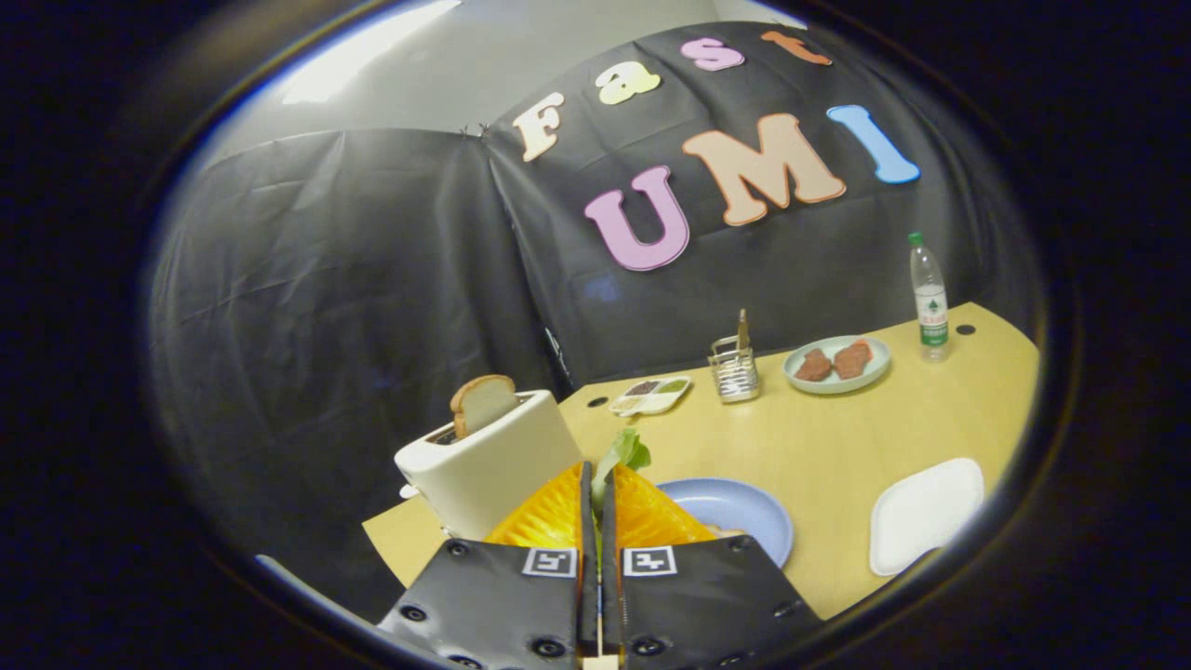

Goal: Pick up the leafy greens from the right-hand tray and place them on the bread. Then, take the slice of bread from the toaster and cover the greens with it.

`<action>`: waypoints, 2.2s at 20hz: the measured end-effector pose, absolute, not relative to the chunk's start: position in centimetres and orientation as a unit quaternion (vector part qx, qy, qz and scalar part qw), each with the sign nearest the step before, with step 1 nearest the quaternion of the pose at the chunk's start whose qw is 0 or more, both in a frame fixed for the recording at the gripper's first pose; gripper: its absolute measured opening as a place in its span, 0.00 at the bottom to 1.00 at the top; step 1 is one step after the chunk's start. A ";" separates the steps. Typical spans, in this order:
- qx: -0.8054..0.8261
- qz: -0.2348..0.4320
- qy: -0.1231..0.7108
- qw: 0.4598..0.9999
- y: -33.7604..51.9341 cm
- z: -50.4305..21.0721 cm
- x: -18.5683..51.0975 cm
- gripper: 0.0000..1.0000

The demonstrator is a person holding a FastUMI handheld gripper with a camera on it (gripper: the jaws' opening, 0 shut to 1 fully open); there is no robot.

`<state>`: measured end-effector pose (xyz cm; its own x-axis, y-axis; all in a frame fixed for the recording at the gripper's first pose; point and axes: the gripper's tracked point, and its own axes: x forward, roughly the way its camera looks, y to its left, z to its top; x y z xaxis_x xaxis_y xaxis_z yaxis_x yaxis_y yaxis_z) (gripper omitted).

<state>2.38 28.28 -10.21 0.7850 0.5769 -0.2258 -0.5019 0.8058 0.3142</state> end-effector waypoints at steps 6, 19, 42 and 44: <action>0.081 0.251 0.212 0.941 28.7 -14.8 3.5 0.04; -0.018 0.192 0.274 0.942 24.8 -19.9 3.5 0.05; -0.032 0.202 0.242 0.949 24.9 -16.9 2.3 1.00; -0.021 0.214 0.244 0.946 26.1 -16.4 2.1 1.00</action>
<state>2.12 26.08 -16.44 0.7896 0.3939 -0.4706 -0.4146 0.9077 0.0641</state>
